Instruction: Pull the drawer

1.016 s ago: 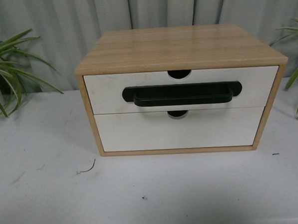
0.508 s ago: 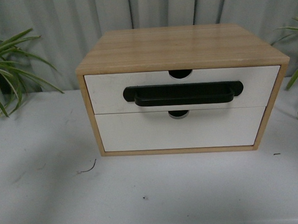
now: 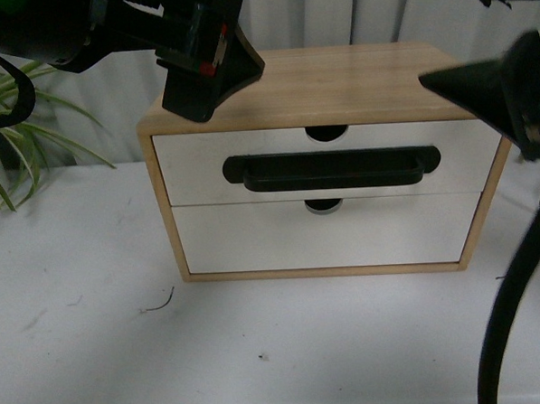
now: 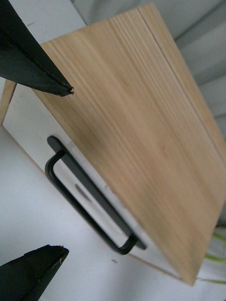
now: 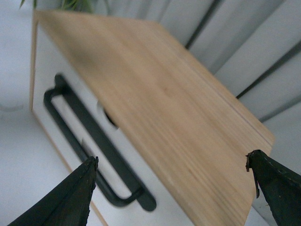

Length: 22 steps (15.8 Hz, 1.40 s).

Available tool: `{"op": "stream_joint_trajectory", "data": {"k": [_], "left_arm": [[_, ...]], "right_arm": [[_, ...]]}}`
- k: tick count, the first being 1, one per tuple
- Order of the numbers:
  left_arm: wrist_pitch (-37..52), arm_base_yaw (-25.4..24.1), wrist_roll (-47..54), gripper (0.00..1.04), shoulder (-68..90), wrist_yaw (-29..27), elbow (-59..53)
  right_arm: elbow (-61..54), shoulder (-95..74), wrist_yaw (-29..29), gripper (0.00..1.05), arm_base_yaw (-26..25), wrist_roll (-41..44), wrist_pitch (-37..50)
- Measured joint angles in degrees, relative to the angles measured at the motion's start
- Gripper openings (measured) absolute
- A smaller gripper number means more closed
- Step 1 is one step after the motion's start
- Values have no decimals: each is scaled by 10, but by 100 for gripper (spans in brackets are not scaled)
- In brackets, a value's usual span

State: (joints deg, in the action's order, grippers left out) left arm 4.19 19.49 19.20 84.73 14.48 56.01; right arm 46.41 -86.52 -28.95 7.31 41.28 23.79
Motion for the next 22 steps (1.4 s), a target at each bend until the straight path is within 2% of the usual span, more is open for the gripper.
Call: {"op": "stream_joint_trajectory", "data": {"k": [2,5,7,9,15,22], "left_arm": [[-109,14,134,98,21,10,53],[-235,38,290,98,57,-7,94],[-268,52,337,98,80,-18,120],[-283,62,360,98,103,-26,149],[-278,79,378,98,160,-25,179],[-253,81,376,98,182,-24,186]], "right_arm": [[27,0,-27,98,-18,169,-100],[87,-18,-24,98,-26,450,-250],[108,-36,-14,98,-25,535,-313],[119,-44,-6,98,-23,564,-349],[123,-85,4,98,6,579,-339],[125,-106,3,98,14,580,-328]]}}
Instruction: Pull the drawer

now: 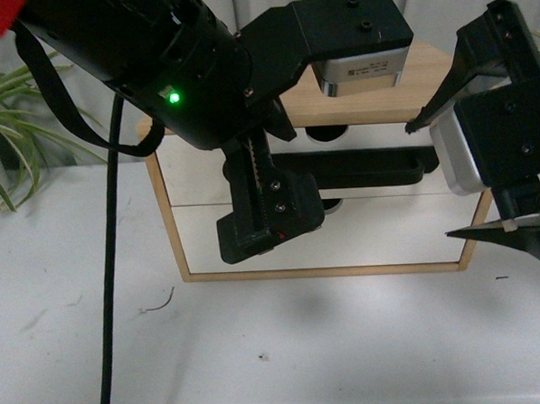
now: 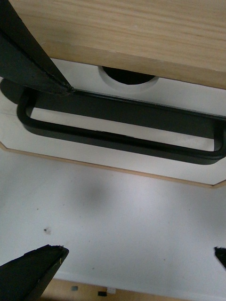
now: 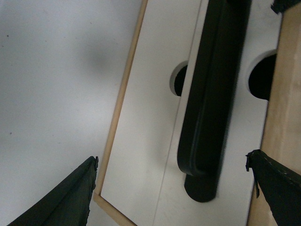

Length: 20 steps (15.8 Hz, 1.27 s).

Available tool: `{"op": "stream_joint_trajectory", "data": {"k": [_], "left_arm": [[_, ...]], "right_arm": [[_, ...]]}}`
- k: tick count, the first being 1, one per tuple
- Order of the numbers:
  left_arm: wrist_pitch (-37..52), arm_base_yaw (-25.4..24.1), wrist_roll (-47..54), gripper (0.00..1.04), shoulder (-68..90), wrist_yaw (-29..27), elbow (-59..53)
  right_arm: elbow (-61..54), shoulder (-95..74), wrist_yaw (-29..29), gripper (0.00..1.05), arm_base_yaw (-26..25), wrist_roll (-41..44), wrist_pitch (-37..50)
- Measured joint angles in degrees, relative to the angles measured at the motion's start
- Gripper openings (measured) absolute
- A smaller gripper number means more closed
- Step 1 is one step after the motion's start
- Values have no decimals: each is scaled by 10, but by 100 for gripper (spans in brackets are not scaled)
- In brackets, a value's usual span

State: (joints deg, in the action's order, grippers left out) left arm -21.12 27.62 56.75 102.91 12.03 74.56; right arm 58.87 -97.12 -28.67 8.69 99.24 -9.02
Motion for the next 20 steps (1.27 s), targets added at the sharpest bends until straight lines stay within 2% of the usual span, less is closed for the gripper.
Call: {"op": "stream_joint_trajectory", "data": {"k": [6,9,20], "left_arm": [[32,-8,-10,98,62,3,18],[56,-9,-13,98,86,14,12],[41,-2,-13,98,92,26,2]], "right_arm": [[37,-73,-3,98,15,3,12],[40,-114,15,98,18,3,29],[25,-96,23,98,18,3,-7]]}}
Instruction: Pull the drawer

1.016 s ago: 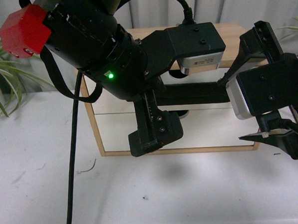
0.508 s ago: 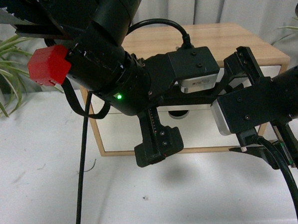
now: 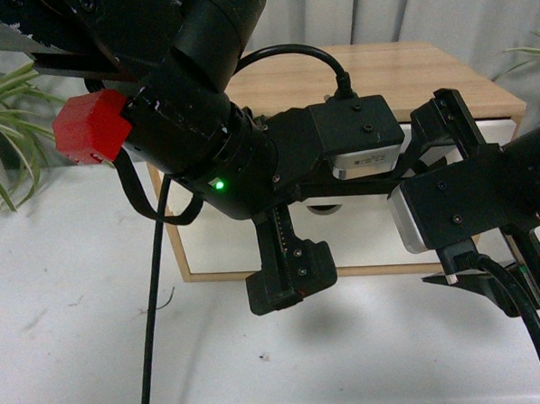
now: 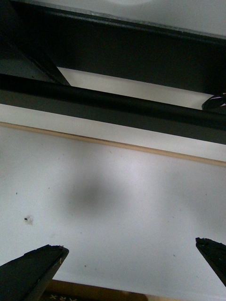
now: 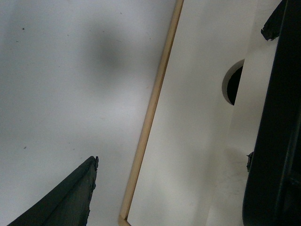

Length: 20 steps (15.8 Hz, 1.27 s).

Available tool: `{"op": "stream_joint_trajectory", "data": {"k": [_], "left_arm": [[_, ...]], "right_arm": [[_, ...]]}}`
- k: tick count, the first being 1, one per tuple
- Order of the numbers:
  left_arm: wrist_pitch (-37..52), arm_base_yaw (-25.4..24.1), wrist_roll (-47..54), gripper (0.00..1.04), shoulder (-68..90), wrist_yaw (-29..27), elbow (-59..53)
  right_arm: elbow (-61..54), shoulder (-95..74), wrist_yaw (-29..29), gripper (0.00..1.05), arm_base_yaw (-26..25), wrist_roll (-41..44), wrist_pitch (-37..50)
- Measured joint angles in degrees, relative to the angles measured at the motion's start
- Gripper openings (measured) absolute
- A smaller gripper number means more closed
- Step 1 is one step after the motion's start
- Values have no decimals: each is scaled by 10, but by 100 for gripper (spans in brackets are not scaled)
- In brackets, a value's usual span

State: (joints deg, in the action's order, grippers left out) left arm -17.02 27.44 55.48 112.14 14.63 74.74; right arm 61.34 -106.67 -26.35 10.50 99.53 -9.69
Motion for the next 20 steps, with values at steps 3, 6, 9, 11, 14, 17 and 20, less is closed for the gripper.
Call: {"op": "stream_joint_trajectory", "data": {"k": [3,6,9,11,14,17,20], "left_arm": [[5,13,-1,98,-6,12,-22],[5,20,-5,98,-45,19,-61],[6,25,-12,98,-75,27,-92],[15,25,-16,98,-92,34,-115],[18,26,-20,98,-105,34,-140],[17,34,-26,98,-119,31,-156],[8,42,-27,98,-134,33,-170]], "right_arm": [[-22,23,8,98,0,0,-14],[-51,56,13,98,5,0,-40],[-76,80,19,98,11,0,-52],[-90,94,23,98,16,0,-55],[-109,113,30,98,23,0,-61],[-122,128,36,98,31,-4,-70],[-140,148,40,98,38,-7,-78]]}}
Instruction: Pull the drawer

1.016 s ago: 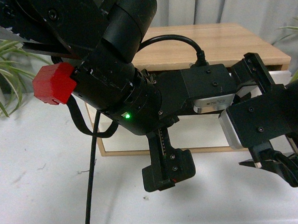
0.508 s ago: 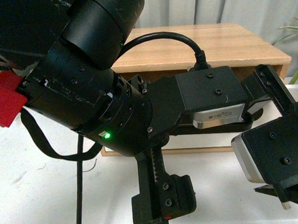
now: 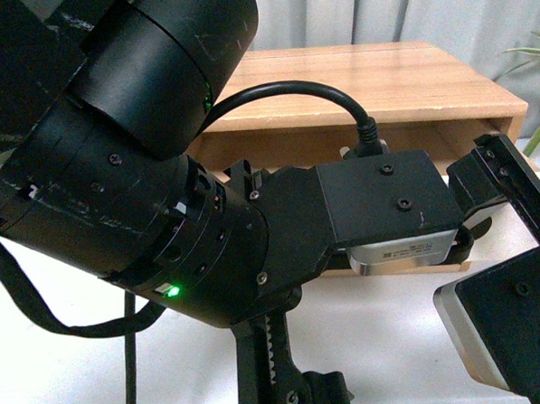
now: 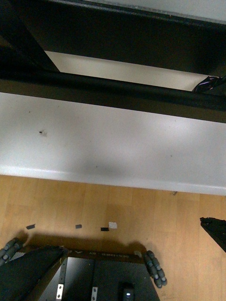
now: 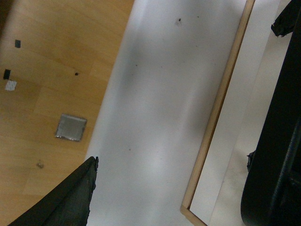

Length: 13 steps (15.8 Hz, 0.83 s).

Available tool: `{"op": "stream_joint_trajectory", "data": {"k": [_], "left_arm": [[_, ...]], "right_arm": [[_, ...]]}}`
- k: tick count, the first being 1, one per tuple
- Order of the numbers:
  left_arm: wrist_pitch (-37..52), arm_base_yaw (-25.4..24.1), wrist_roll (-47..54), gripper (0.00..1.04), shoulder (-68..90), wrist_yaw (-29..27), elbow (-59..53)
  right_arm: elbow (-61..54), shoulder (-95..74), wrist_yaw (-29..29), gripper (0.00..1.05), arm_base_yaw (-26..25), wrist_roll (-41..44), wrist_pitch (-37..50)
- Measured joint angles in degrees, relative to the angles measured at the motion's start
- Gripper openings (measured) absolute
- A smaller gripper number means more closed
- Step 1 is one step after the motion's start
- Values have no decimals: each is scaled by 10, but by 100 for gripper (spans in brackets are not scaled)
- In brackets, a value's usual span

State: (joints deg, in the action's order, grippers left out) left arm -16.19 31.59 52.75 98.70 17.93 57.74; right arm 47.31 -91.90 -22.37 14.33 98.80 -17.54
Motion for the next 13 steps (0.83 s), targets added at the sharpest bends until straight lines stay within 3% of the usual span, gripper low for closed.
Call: {"op": "stream_joint_trajectory", "data": {"k": [13], "left_arm": [[7,-7,-21,98,-28,12,10]], "right_arm": [[-6,17,-39,98,-6,-2,14]]}}
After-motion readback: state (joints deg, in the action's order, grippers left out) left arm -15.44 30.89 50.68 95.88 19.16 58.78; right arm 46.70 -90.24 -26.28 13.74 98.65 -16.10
